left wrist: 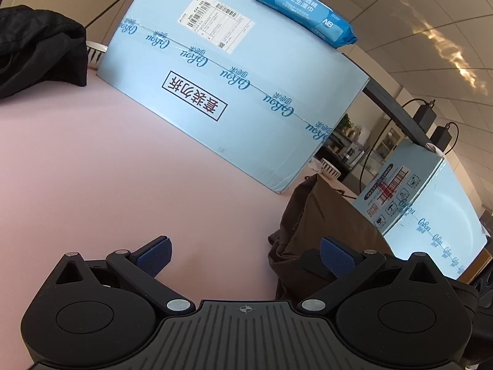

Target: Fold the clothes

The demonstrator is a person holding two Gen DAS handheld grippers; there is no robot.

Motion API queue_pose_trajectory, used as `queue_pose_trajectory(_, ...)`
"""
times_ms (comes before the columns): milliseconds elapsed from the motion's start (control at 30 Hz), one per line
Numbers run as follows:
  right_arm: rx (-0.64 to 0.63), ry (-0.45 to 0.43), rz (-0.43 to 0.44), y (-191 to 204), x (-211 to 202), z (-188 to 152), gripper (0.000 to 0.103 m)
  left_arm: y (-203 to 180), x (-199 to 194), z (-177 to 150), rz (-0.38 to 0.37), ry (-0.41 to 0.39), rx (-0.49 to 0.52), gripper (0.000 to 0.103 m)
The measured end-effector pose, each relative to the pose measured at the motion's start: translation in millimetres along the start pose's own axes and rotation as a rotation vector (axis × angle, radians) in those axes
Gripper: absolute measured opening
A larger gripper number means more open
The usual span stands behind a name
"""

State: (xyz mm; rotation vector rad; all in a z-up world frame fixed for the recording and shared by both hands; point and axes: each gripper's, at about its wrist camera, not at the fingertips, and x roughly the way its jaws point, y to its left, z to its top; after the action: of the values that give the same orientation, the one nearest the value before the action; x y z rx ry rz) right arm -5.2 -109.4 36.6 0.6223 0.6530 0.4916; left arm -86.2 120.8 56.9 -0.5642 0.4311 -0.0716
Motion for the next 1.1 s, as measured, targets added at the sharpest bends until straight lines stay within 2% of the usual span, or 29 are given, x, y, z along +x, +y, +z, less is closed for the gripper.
queue_pose_trajectory(33,0.016,-0.024,0.016,0.4,-5.6,0.8,0.076,-0.1,-3.7,0.0,-0.005,-0.027,0.003,0.103)
queue_pose_trajectory(133,0.046,-0.094,0.057,0.6,-22.3,4.1,0.095,0.4,-12.2,0.4,0.001,-0.095,0.008,0.103)
queue_pose_trajectory(233,0.051,-0.161,0.042,-0.8,-43.5,12.4,0.097,0.0,-15.1,4.0,-0.002,-0.111,-0.006,0.103)
queue_pose_trajectory(300,0.045,-0.204,0.026,-3.9,-61.6,21.5,0.098,-8.2,-18.3,7.3,-0.018,-0.118,0.024,0.103)
queue_pose_trajectory(400,-0.046,-0.287,-0.005,-7.4,-90.1,39.0,0.099,-34.3,-13.9,9.3,-0.051,-0.091,0.161,0.103)
queue_pose_trajectory(467,-0.108,-0.32,-0.066,-7.9,-101.6,52.6,0.1,-56.0,-0.3,6.9,-0.081,-0.02,0.256,0.103)
queue_pose_trajectory(567,-0.197,-0.26,-0.108,-8.6,-99.0,77.1,0.1,-79.7,20.1,-3.5,-0.179,0.109,0.33,0.103)
queue_pose_trajectory(667,-0.239,-0.226,-0.157,-15.0,-85.5,88.4,0.1,-106.3,39.7,-21.2,-0.153,0.199,0.46,0.103)
queue_pose_trajectory(767,-0.247,-0.164,-0.198,-26.6,-64.0,95.5,0.099,-117.0,48.5,-35.0,-0.138,0.203,0.551,0.103)
queue_pose_trajectory(867,-0.208,-0.083,-0.177,-42.3,-42.0,95.3,0.099,-114.2,59.0,-39.2,-0.134,0.243,0.545,0.103)
queue_pose_trajectory(1100,-0.15,-0.01,-0.215,-71.4,-13.9,87.5,0.099,-98.0,77.9,-44.7,-0.097,0.287,0.51,0.103)
